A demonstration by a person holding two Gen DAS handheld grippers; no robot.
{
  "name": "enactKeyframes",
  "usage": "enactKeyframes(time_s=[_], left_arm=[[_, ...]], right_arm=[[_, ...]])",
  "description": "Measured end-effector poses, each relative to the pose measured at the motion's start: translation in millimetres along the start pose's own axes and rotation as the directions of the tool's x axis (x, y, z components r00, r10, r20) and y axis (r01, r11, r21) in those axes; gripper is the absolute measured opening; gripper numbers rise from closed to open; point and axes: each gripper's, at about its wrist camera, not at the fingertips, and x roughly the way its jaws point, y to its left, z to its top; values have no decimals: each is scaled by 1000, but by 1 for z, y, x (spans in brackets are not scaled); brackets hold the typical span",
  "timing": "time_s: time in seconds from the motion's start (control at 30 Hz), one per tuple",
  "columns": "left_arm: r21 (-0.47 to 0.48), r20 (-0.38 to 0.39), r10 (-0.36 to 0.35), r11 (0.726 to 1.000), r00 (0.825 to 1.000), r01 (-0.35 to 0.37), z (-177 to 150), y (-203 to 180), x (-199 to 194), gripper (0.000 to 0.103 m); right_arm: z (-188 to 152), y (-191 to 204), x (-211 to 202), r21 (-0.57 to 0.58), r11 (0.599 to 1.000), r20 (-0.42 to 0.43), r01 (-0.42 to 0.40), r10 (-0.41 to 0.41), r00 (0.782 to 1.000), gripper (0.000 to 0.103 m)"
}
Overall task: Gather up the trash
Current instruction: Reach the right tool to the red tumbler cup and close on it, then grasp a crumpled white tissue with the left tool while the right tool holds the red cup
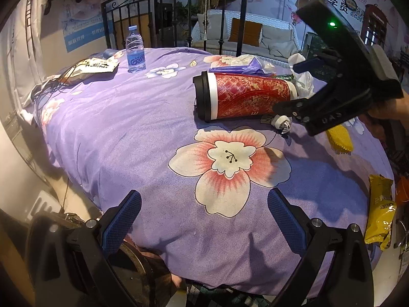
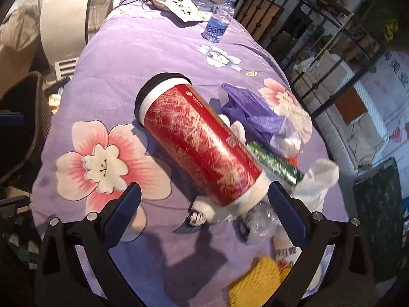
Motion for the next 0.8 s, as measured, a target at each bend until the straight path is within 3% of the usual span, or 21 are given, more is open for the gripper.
enactKeyframes(time_s=[0.1,0.23,0.37,0.63,0.8], left_arm=[[-19,-6,-15,1000,1000,15,-1,6,1,97],[-27,-11,-30,999,999,30,-2,9,5,97],[-32,-16,-19,999,1000,18,-6,11,7,97],[-42,-40,-34,999,999,33,-12,16,15,97],[-49,-40,-50,998,998,48,-8,16,18,97]], right_arm=[[19,15,17,-143,989,-12,49,-51,999,98],[32,36,45,-328,938,-25,114,-129,991,98],[42,46,70,-417,900,-48,125,-159,986,89],[41,50,89,-451,875,-40,176,-217,975,82],[41,46,70,-372,907,33,199,-201,979,81]])
